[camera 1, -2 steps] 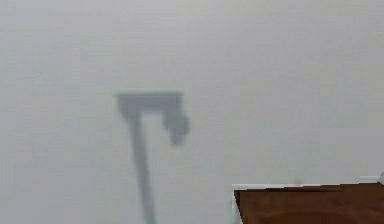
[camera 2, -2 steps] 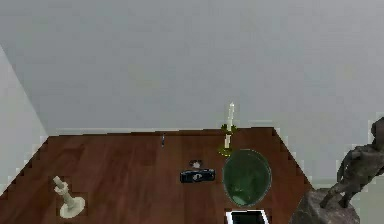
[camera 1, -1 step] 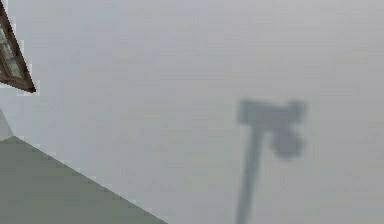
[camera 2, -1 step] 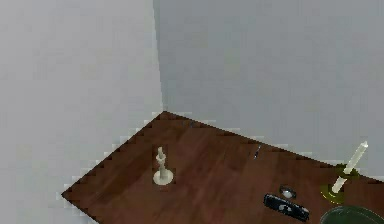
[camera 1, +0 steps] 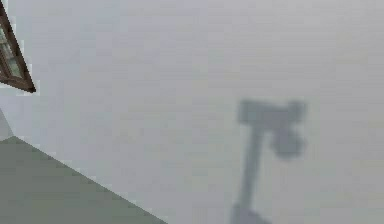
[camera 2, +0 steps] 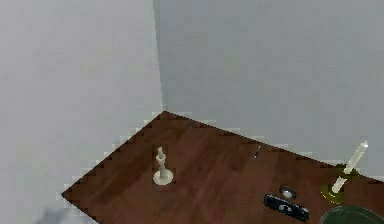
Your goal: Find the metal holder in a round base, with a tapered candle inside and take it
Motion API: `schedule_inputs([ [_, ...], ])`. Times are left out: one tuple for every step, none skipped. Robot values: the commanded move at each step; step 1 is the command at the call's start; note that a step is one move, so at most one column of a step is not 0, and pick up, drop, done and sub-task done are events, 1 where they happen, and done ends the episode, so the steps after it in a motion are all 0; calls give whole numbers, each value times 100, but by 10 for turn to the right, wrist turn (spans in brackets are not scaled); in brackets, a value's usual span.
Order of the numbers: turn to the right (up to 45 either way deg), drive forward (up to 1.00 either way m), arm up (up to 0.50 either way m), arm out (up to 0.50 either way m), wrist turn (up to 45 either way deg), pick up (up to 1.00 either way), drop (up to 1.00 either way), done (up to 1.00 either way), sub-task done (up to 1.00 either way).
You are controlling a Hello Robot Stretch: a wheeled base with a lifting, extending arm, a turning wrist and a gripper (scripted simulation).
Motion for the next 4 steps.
schedule_inputs([
  [0,0,22,0,0,0,0,0,0],
  [0,0,0,34,0,0,0,0,0],
  [0,0,0,0,450,0,0,0,0],
  [0,0,0,0,450,0,0,0,0],
])
